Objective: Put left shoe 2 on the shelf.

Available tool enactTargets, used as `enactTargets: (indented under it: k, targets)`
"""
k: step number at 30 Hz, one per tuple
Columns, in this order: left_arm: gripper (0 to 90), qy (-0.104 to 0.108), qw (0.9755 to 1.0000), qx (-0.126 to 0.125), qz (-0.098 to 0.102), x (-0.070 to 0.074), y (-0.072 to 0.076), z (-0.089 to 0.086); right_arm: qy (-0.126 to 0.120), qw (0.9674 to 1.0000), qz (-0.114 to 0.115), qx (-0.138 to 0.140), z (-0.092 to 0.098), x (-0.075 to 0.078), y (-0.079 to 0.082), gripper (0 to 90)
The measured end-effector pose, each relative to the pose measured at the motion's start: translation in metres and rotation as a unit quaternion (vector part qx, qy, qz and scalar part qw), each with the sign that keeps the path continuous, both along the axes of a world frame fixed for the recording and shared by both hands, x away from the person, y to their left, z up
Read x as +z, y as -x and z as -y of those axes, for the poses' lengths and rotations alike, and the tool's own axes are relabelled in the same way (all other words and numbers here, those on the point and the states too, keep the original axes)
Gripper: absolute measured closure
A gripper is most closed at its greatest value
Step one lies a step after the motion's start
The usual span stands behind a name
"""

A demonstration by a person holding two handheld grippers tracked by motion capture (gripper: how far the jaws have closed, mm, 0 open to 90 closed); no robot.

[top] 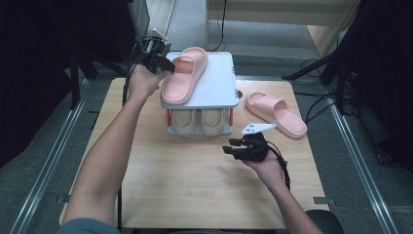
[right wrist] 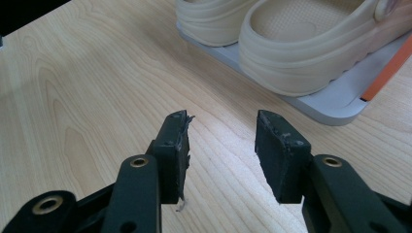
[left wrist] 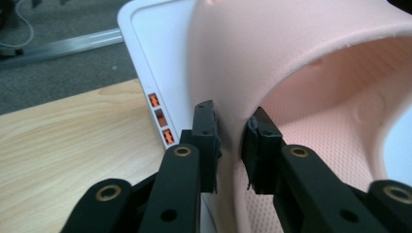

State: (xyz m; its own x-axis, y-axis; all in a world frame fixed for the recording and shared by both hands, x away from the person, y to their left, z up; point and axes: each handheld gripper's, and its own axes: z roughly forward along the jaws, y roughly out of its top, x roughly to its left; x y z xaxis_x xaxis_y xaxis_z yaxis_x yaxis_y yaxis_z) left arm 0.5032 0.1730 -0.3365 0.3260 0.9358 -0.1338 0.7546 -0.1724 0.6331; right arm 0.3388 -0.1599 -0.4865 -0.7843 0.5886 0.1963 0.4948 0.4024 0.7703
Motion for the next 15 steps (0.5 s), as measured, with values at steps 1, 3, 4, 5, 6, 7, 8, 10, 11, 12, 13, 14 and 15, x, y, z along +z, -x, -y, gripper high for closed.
enactTargets:
  k: [1,3,4,5,6,7,8,10,11,12,13,14,15]
  targets:
    - [75.5,0.002,1.0,-0.003,-0.002,0.0,0.001,0.0,0.0,1.0,0.0,0.0,0.0,0.0,0.0,56.6]
    - [74.6,0.001,0.9999,-0.01,-0.003,0.001,0.003,0.0,0.001,1.0,0.0,-0.001,0.0,0.0,0.0,56.6]
    - [73.8,0.0,0.9999,-0.013,-0.002,0.001,0.003,0.0,0.001,1.0,0.0,-0.001,0.0,0.0,-0.001,56.6]
    - [72.9,0.0,0.9998,-0.017,-0.003,0.001,0.004,0.0,0.001,1.0,0.0,-0.001,0.0,0.0,-0.001,56.6]
    - [70.7,0.003,0.9998,-0.021,-0.003,0.001,0.005,0.0,0.001,1.0,0.001,-0.002,0.0,0.0,-0.001,56.6]
    - [70.1,0.002,0.9998,-0.022,0.0,0.001,0.006,0.0,0.0,1.0,0.001,-0.002,0.001,0.0,-0.001,56.6]
    - [69.2,0.006,0.9996,-0.026,0.001,0.001,0.007,-0.001,0.0,1.0,0.001,-0.002,0.001,0.001,-0.001,56.6]
    - [65.1,0.013,0.9995,-0.03,-0.001,0.001,0.008,-0.003,-0.001,1.0,0.002,-0.002,0.001,0.001,-0.001,56.6]
    - [62.9,0.015,0.9994,-0.031,0.0,0.001,0.01,-0.005,-0.001,1.0,0.002,-0.003,0.002,0.001,-0.001,56.6]
    - [61.0,0.02,0.9992,-0.033,0.002,0.001,0.011,-0.008,-0.002,1.0,0.003,-0.004,0.003,0.002,-0.001,56.6]
    - [58.9,0.025,0.999,-0.036,0.003,0.002,0.013,-0.011,-0.005,1.0,0.004,-0.003,0.003,0.002,-0.001,56.7]
    - [57.4,0.028,0.9989,-0.038,0.006,0.002,0.016,-0.014,-0.007,1.0,0.006,-0.004,0.004,0.003,-0.001,57.3]
    - [56.2,0.029,0.9988,-0.039,0.008,0.003,0.019,-0.017,-0.007,0.9999,0.01,-0.003,0.005,0.003,-0.001,57.6]
